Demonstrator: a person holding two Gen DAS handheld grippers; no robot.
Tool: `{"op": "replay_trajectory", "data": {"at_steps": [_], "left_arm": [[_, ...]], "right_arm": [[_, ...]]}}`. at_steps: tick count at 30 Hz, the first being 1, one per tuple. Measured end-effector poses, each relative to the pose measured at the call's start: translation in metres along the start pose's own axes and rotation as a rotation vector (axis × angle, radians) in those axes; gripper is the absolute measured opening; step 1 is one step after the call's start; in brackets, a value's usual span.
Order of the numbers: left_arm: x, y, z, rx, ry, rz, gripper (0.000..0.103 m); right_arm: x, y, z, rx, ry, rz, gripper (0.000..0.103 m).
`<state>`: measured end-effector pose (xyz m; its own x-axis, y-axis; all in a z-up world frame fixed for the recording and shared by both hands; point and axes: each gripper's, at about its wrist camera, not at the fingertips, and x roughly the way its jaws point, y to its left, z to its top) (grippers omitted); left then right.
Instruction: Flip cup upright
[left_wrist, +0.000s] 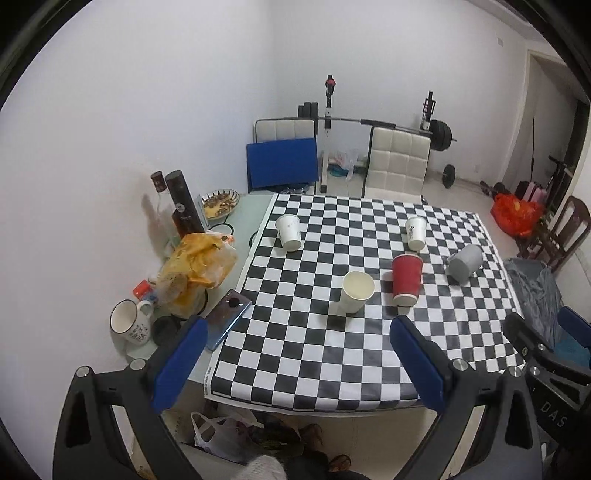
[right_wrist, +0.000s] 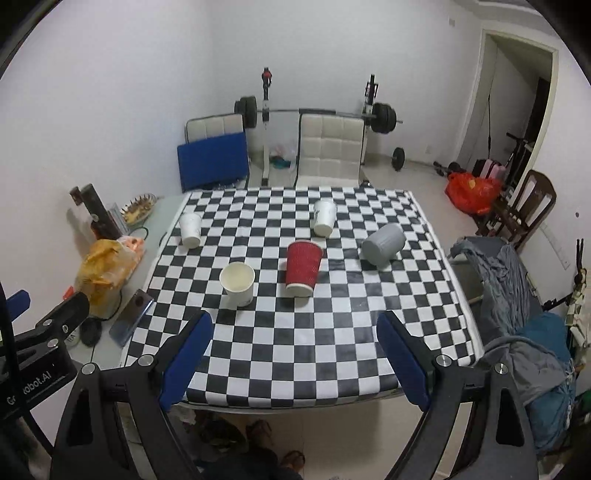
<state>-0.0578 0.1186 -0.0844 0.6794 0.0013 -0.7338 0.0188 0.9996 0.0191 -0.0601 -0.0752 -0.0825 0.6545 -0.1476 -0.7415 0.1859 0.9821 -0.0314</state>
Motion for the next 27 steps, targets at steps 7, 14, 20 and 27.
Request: {"op": "replay_trajectory", "data": {"at_steps": [7,14,20,27], "left_arm": [[-0.028,-0.001,-0.001,-0.020,-0.035,0.009,0.101],[-0.046,-0.004,-0.001,-0.021,-0.065,0.016,0.101],[-0.048,-0.004,-0.003,-0.022,-0.066,0.014,0.101],[-0.051,-0.007,-0.004,-0.024,-0.069,0.013,0.101]], "right_arm": [[-0.042,-0.001,0.002,-0.008,-0.050,0.022,0.093],[-0.066,-0.003,0.002,-0.007,-0.073,0.034,0.095],[-0.074,-0.007,0.003,0.002,-0.085,0.033,0.096],[-0.078,-0.008,0.002,0.004,-0.088,0.032,0.096]]}}
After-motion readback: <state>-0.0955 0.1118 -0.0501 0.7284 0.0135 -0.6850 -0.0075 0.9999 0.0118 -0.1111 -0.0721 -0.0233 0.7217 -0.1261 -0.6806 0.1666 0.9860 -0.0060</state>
